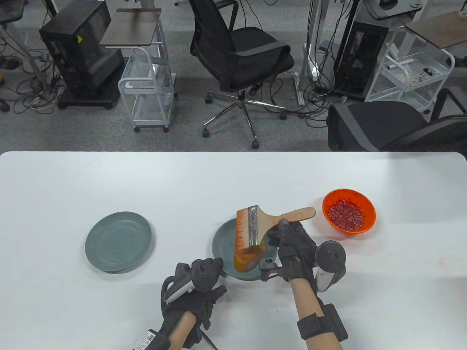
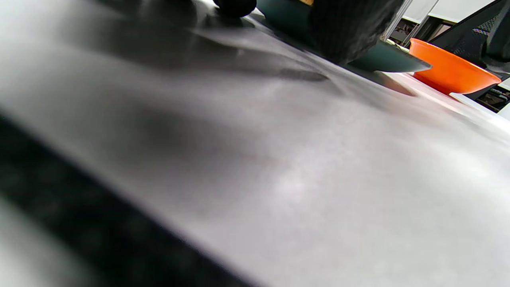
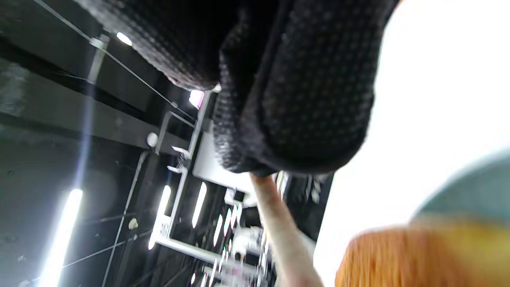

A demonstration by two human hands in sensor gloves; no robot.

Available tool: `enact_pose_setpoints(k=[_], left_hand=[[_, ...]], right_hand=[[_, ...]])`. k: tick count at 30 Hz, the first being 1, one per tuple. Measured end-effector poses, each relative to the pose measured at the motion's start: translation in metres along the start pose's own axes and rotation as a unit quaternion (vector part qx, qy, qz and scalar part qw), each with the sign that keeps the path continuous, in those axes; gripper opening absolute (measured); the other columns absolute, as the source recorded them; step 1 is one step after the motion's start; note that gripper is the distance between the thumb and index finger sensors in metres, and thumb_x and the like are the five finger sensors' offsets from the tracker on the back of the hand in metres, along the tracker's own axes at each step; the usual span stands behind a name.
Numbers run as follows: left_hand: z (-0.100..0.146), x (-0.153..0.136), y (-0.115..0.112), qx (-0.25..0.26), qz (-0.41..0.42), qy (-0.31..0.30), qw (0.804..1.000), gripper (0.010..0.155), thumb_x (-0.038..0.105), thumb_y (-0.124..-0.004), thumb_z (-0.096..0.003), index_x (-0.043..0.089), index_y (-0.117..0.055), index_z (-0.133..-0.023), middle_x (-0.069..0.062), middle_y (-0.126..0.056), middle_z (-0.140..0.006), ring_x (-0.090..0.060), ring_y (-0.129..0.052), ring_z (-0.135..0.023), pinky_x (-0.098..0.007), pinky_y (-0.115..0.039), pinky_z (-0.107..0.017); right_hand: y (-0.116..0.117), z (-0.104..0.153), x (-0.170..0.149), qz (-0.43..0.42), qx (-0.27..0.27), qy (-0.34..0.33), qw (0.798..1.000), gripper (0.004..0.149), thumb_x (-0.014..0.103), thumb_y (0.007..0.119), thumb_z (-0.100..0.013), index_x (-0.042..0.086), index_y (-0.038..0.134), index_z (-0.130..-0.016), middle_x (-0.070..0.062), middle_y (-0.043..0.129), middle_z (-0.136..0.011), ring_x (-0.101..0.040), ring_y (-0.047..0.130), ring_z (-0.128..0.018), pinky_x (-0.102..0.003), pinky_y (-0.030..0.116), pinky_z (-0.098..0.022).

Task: Dip brush into ketchup and spread onto bread slice

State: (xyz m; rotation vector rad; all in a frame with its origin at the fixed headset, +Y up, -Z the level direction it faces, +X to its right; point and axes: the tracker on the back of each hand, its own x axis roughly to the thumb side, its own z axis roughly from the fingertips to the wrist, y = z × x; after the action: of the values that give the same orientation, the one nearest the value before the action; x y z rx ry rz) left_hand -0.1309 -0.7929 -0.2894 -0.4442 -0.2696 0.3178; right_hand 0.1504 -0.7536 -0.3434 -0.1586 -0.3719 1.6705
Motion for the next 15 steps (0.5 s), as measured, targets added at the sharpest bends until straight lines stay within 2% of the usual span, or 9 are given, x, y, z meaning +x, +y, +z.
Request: enact_pose_setpoints(k=[2, 5, 7, 10, 13, 15], left_hand=[[0.000, 0.001, 0.000, -0.003, -0.003, -0.001, 1.000, 0.071, 0.047, -0.066, -0.0616, 0.024, -0.022, -0.113, -0.012, -0.030, -0.120, -0.044, -0.024, -0.108, -0.063, -0.031, -0.070], [0.000, 0.001, -0.001, -0.003, -0.008, -0.003, 1.000, 0.072, 0.047, -0.067, -0.0614, 0.024, -0.021, -0.113, -0.013, -0.029, -0.120, -0.045, -0.024, -0.108, -0.064, -0.031, -0.070], [0.000, 0.001, -0.001, -0.004, -0.008, -0.004, 1.000, 0.073, 0.047, -0.067, -0.0614, 0.024, -0.021, -0.113, -0.012, -0.029, -0.120, -0.045, -0.023, -0.108, -0.064, -0.030, -0.070], [0.000, 0.001, -0.002, -0.006, -0.009, -0.004, 1.000, 0.073, 0.047, -0.067, -0.0615, 0.023, -0.020, -0.113, -0.013, -0.028, -0.120, -0.045, -0.023, -0.108, -0.064, -0.030, -0.070], [0.000, 0.001, -0.002, -0.007, -0.013, -0.003, 1.000, 0.073, 0.047, -0.066, -0.0615, 0.023, -0.019, -0.113, -0.013, -0.028, -0.120, -0.045, -0.023, -0.108, -0.064, -0.030, -0.070], [0.000, 0.002, -0.002, -0.009, -0.015, -0.002, 1.000, 0.074, 0.047, -0.066, -0.0616, 0.023, -0.019, -0.113, -0.013, -0.028, -0.119, -0.045, -0.022, -0.108, -0.064, -0.030, -0.070]], right_hand=[[0.007, 0.002, -0.002, 0.039, 0.000, -0.008, 0.999, 0.048, 0.023, 0.083, -0.056, -0.012, 0.079, -0.089, -0.037, 0.089, -0.067, -0.029, 0.111, -0.039, -0.033, 0.101, -0.023], [0.003, -0.001, -0.003, 0.094, -0.017, -0.034, 0.995, 0.048, 0.025, 0.082, -0.056, -0.011, 0.080, -0.088, -0.035, 0.091, -0.066, -0.024, 0.112, -0.038, -0.030, 0.102, -0.023], [-0.005, -0.004, 0.000, 0.098, -0.049, -0.047, 0.993, 0.048, 0.023, 0.082, -0.056, -0.012, 0.080, -0.088, -0.035, 0.091, -0.066, -0.026, 0.112, -0.039, -0.031, 0.101, -0.023], [-0.022, -0.008, 0.010, 0.163, -0.102, -0.113, 0.975, 0.048, 0.025, 0.082, -0.056, -0.010, 0.080, -0.088, -0.034, 0.092, -0.066, -0.024, 0.112, -0.039, -0.030, 0.102, -0.023], [-0.025, -0.007, 0.011, 0.120, -0.098, -0.089, 0.984, 0.048, 0.024, 0.082, -0.056, -0.010, 0.079, -0.089, -0.034, 0.090, -0.068, -0.026, 0.112, -0.040, -0.031, 0.102, -0.024], [-0.018, -0.006, 0.008, 0.075, -0.075, -0.064, 0.992, 0.048, 0.025, 0.081, -0.056, -0.010, 0.079, -0.089, -0.034, 0.091, -0.068, -0.024, 0.112, -0.040, -0.029, 0.102, -0.024]])
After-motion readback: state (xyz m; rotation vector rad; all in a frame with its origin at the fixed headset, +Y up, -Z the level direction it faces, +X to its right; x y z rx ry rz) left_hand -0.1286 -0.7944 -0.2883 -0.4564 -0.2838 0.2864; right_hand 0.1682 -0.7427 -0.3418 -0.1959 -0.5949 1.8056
